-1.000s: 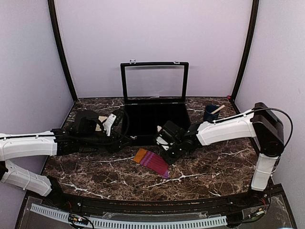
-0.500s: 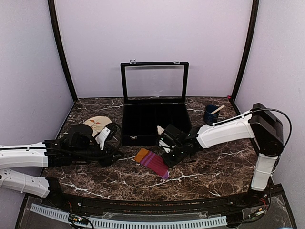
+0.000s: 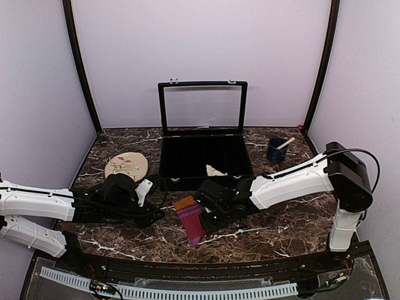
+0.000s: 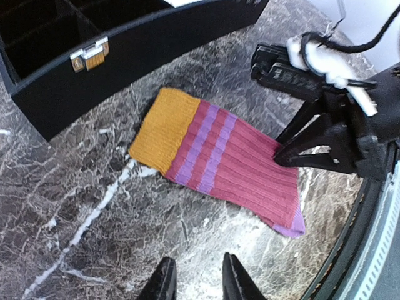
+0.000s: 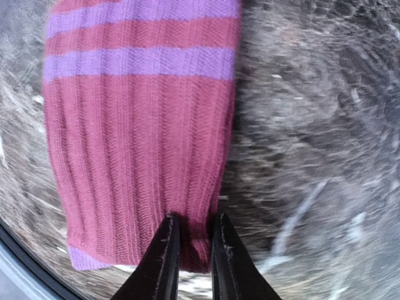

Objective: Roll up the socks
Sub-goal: Rotate the sock at the center of the board.

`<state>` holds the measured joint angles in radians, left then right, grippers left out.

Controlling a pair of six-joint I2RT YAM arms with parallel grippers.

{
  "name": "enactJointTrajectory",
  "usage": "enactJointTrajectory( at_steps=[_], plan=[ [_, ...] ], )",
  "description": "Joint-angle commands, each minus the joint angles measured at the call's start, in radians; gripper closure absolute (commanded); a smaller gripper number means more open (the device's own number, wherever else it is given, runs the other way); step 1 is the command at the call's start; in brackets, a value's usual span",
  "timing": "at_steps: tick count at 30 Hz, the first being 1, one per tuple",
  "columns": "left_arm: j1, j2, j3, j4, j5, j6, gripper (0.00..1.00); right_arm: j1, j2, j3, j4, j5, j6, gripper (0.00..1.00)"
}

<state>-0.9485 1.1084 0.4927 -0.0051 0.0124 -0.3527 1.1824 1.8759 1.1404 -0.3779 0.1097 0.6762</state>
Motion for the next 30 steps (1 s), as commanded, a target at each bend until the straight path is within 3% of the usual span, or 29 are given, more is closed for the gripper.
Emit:
enactJointTrajectory(
  at_steps=[1, 11, 19, 22, 24, 30],
  plan=[
    [-0.025, 0.038, -0.021, 0.042, -0.031, -0.03, 0.73, 0.049, 0.026, 0.058, 0.015, 0.068, 0.183, 0.81],
    [-0.093, 0.0, -0.042, 0.011, -0.09, -0.054, 0.72, 0.093, 0.049, 0.16, 0.001, 0.179, 0.282, 0.71],
    [-0.222, -0.046, -0.017, -0.04, -0.225, -0.012, 0.7, 0.097, -0.056, 0.188, -0.094, 0.304, 0.184, 0.42],
    [-0.297, -0.027, 0.023, -0.047, -0.297, 0.023, 0.68, 0.097, -0.123, 0.171, -0.14, 0.379, 0.114, 0.24],
    [-0.332, -0.002, 0.054, -0.048, -0.336, 0.061, 0.68, 0.097, -0.175, 0.143, -0.149, 0.441, 0.065, 0.02],
    [-0.394, 0.114, 0.209, -0.109, -0.392, 0.167, 0.67, 0.08, -0.35, 0.062, -0.174, 0.68, 0.058, 0.0]
  ],
)
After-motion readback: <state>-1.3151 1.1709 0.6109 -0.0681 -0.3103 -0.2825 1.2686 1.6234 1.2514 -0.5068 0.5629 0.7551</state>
